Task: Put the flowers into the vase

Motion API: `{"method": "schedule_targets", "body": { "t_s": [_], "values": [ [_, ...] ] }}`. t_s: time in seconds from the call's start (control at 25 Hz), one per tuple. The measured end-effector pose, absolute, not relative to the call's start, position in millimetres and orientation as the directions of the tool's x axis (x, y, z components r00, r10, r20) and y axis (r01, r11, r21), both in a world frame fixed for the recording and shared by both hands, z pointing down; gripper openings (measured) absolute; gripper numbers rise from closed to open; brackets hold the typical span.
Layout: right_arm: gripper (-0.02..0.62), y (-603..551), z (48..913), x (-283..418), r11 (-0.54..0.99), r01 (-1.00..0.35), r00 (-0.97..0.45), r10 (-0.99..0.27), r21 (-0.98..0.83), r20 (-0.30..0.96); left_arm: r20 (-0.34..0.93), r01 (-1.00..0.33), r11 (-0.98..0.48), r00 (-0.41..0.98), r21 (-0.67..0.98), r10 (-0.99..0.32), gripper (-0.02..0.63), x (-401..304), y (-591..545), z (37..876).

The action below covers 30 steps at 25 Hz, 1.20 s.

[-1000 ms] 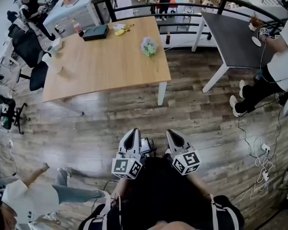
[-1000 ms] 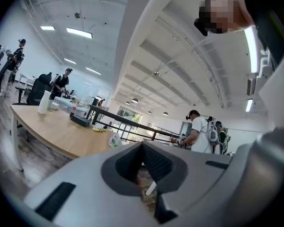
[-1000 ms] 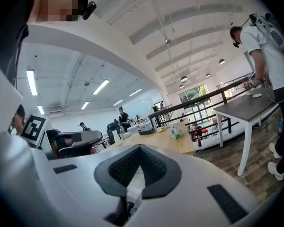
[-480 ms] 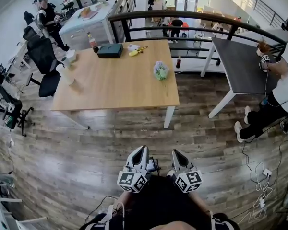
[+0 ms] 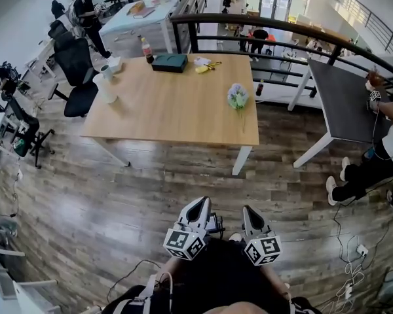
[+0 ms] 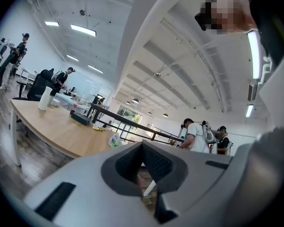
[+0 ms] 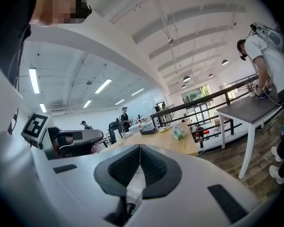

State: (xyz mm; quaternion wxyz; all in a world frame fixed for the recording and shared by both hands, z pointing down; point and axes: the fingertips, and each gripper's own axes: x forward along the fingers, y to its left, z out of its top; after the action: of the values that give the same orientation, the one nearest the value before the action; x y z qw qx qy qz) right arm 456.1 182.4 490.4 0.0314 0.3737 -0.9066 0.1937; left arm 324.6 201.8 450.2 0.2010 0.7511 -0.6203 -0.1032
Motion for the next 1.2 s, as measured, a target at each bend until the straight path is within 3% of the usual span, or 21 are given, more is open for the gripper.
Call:
{"method": "schedule_targets", "body": {
  "t_s": [0.8, 1.2],
  "values": [
    [0.017, 206, 495, 395, 0.608, -0.727, -0.684, -0.680, -0.318, 0.263, 0.113, -0.858, -0.137, 0.220, 0.495, -0.969, 0.046, 262, 228, 465],
    [0.017, 203, 492, 373, 0.616, -0.733, -0.679, -0.687, -0.290, 0.258, 0.128, -0.886, -0.160, 0.237, 0.435, -0.963, 0.046, 242, 216, 461]
  ]
}}
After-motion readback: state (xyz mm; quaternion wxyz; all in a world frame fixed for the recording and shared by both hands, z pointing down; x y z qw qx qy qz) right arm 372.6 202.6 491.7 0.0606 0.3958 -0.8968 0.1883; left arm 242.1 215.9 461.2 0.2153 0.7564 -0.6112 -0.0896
